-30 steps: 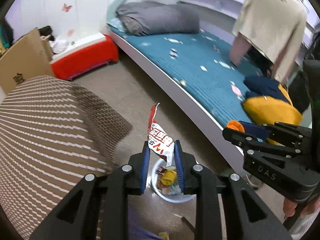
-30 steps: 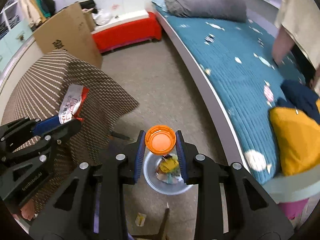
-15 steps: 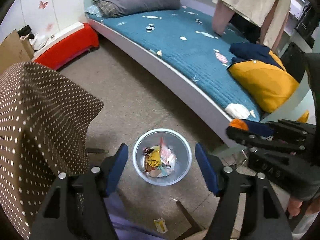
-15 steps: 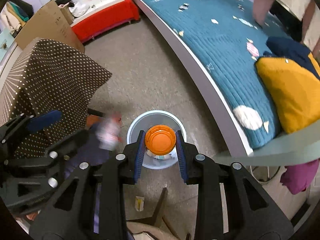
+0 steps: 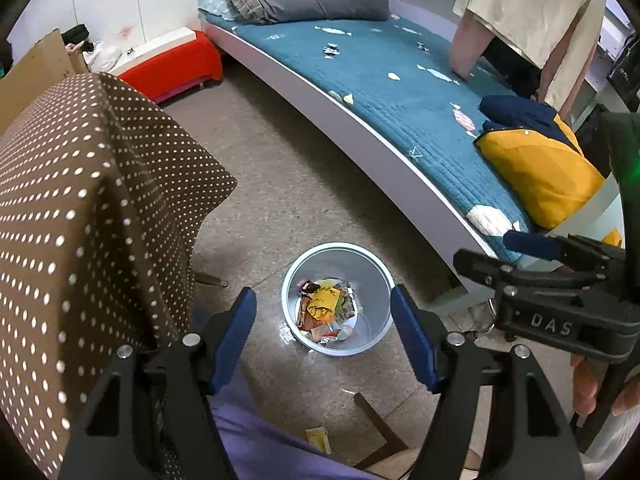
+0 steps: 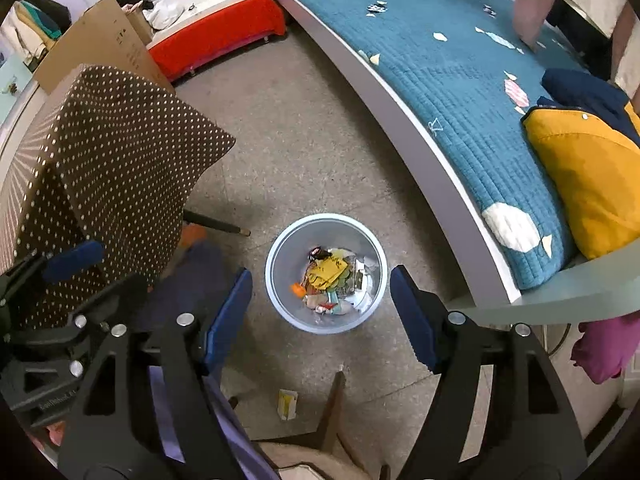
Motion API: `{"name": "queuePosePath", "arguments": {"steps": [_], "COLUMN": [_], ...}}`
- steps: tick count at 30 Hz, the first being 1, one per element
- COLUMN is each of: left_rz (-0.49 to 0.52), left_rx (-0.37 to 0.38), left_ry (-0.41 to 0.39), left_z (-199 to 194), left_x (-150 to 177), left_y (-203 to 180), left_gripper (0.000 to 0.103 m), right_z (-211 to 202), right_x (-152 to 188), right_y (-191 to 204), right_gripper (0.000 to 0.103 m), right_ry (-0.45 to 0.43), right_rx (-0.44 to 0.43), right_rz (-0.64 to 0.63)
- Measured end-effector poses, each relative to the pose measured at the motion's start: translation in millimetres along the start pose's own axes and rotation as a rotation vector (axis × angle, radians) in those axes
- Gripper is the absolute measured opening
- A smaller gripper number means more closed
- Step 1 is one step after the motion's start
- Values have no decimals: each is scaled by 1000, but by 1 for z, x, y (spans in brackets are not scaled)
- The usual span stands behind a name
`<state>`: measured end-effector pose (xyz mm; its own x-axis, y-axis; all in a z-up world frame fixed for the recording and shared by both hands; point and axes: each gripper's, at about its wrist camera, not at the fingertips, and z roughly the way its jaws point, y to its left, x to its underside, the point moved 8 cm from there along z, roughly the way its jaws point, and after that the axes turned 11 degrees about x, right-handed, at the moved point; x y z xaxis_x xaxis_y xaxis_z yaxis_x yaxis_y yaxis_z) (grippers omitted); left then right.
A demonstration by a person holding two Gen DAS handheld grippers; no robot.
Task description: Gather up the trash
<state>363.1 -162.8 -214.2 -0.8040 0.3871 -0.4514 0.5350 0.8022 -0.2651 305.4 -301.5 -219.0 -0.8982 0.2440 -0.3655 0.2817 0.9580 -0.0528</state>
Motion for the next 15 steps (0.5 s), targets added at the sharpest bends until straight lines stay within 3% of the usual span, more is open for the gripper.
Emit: {"name": "queuePosePath", "arguments": {"steps": [6,15], "left_rz": [-12,-19], "left_rx": [-11,-64], "left_ry": [-42,-195], "left_z": [-18,-78], "left_x": [11,36], "left_y": [-3,-23], "left_gripper": [68,68], "right_z": [-19,-92], "right_x": [20,55], "right_y": [1,5], "right_gripper": [71,71], "right_ry": [-32,-215], "right_rx": [1,-34], "right_rz": [5,22]}}
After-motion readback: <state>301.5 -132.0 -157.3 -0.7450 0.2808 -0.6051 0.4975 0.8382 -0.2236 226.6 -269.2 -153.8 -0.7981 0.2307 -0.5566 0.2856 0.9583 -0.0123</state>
